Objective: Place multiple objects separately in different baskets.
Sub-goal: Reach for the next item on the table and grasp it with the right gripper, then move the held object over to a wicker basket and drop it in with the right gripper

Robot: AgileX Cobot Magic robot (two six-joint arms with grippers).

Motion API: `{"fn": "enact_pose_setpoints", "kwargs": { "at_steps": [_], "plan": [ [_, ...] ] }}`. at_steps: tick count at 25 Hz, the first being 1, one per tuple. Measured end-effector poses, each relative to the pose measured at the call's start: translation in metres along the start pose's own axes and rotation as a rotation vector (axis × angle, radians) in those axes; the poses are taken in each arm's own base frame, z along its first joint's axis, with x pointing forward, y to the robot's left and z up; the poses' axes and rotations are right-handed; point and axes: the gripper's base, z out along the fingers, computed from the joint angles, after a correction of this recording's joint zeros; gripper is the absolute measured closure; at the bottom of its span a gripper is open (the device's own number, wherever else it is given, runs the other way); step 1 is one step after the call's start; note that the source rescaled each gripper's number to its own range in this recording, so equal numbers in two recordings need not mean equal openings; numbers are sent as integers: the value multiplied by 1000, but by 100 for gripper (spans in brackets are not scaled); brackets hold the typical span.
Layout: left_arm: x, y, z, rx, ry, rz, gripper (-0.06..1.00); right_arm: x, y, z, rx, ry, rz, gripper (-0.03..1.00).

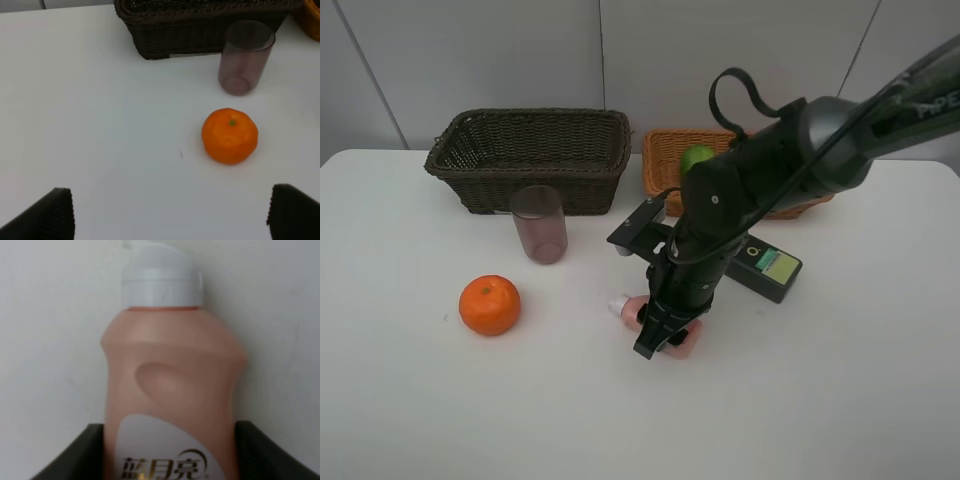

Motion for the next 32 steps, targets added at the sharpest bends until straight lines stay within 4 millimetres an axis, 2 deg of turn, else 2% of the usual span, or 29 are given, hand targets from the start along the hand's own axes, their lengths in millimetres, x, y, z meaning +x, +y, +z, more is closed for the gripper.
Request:
{"fn": "enact_pose_setpoints", "kwargs": {
  "at_steps": [14,25,32],
  "plan": [
    [0,0,0,0,0,0,-6,-1,0,-5,-1,6,0,95],
    [0,0,0,0,0,0,-6,-49,-13,-88,14,-78,31,95],
    [0,0,0,0,0,0,-6,-93,-24,-138,43,-278,100,95]
  ]
}}
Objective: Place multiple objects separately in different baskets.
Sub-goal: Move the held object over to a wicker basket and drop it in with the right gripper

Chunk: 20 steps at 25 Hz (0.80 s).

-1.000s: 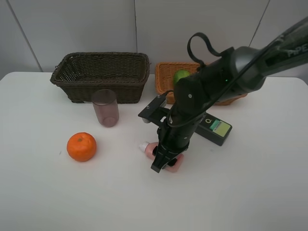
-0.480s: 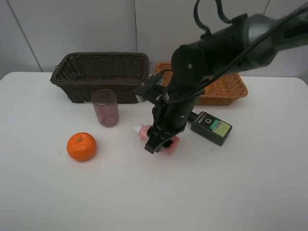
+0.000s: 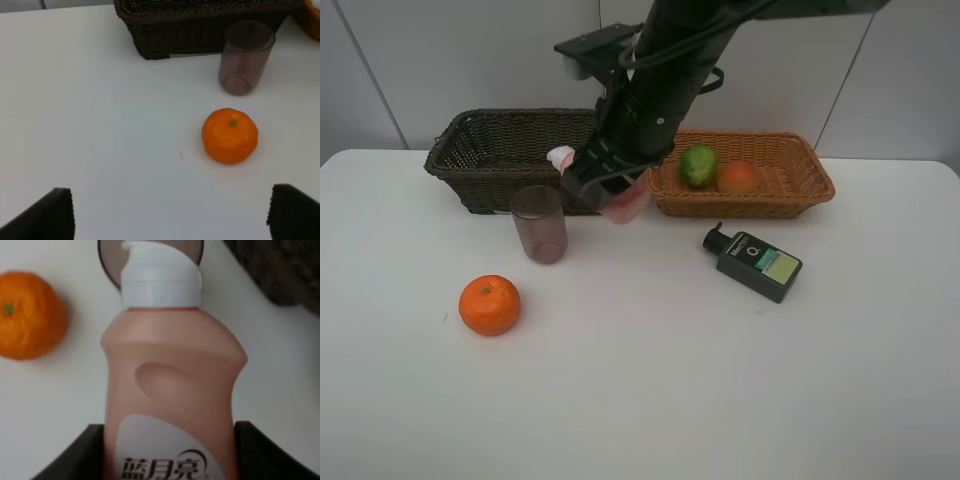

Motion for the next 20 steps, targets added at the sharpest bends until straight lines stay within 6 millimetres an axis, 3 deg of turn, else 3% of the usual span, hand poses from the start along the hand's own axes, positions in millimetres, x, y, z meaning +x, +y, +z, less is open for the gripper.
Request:
{"fn": "enact_pose_setpoints", "kwargs": {
  "at_steps": [3,10,20],
  "plan": [
    [0,0,0,0,0,0,-6,-24,-4,-3,12,-83,26,95],
    [0,0,0,0,-1,0,-6,-66,-11,19,34,-311,102,95],
    [0,0,0,0,-1,0,-6,-90,-15,53,58,-634,138,95]
  ]
}}
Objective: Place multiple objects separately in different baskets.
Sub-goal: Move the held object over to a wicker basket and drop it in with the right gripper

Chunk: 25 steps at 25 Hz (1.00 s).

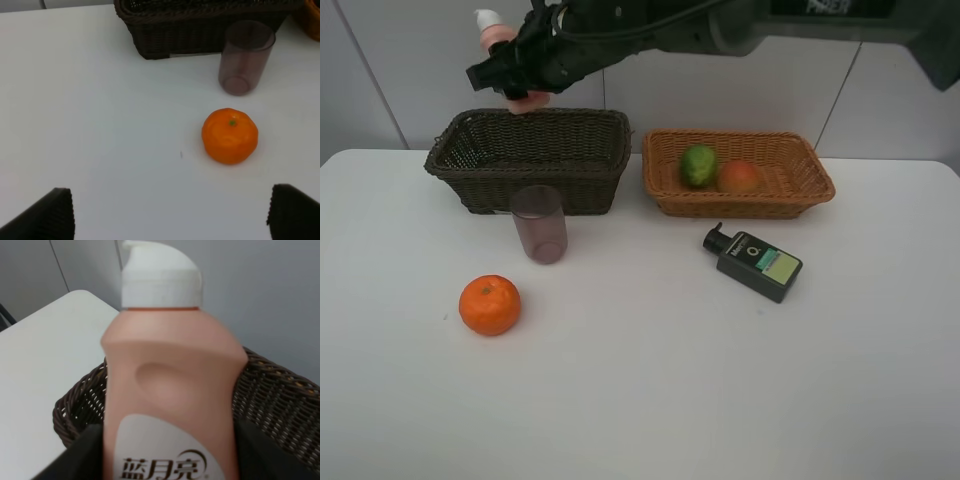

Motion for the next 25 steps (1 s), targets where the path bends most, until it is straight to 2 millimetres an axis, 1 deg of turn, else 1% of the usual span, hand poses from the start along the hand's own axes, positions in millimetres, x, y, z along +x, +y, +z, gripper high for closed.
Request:
{"fn": "enact_pose_setpoints", "kwargs": {
  "at_steps": [3,6,12,19,21,25],
  "plan": [
    [0,0,0,0,0,0,-6,8,0,12,1,-29,0,95],
    [0,0,0,0,0,0,-6,13,0,20,2,-57,2,95],
    [0,0,0,0,0,0,-6,17,0,28,4,-105,4,95],
    [0,0,0,0,0,0,-6,31,0,43,6,-136,5,95],
    [0,0,0,0,0,0,-6,37,-2,49,9,-144,6,95],
    [0,0,0,0,0,0,-6,48,-15,58,30,-139,15,96]
  ]
}}
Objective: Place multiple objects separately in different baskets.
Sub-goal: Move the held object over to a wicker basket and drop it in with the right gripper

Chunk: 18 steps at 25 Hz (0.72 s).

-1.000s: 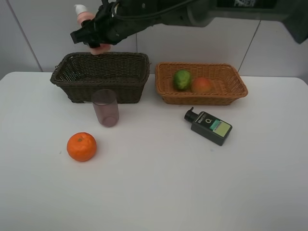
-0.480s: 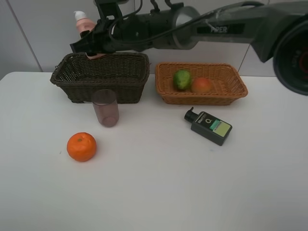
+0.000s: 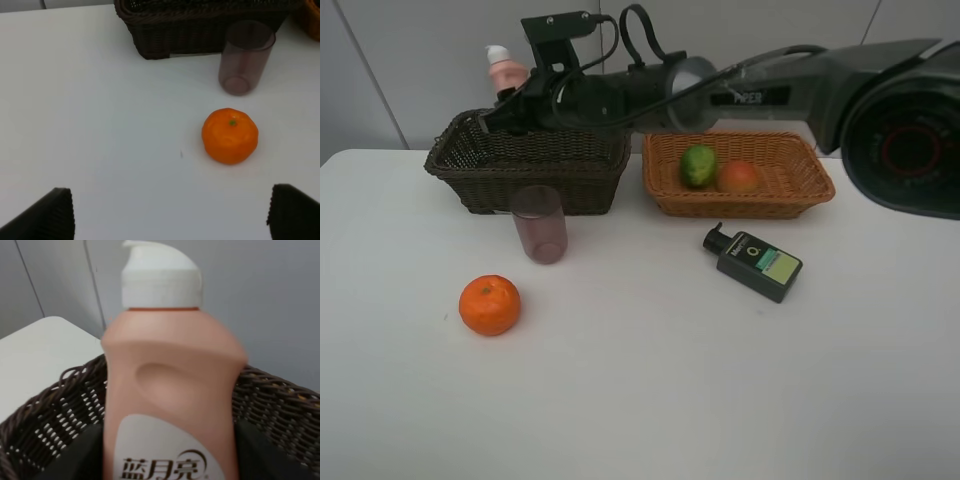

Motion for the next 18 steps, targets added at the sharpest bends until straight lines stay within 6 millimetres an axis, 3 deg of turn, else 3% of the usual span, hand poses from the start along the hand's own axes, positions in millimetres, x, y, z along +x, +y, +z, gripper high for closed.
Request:
{"fn": "enact_pose_setpoints", "kwargs": {
  "at_steps": [7,14,15,16,18],
  "plan": [
    [0,0,0,0,0,0,-6,22,-25,12,43,-6,15,96],
    [0,0,0,0,0,0,-6,33,-31,15,52,21,19,96],
    [0,0,0,0,0,0,-6,33,-31,15,52,21,19,92],
    [0,0,0,0,0,0,-6,33,-31,15,52,21,19,82],
    [0,0,0,0,0,0,-6,32,-31,15,52,20,19,48]
  ]
}}
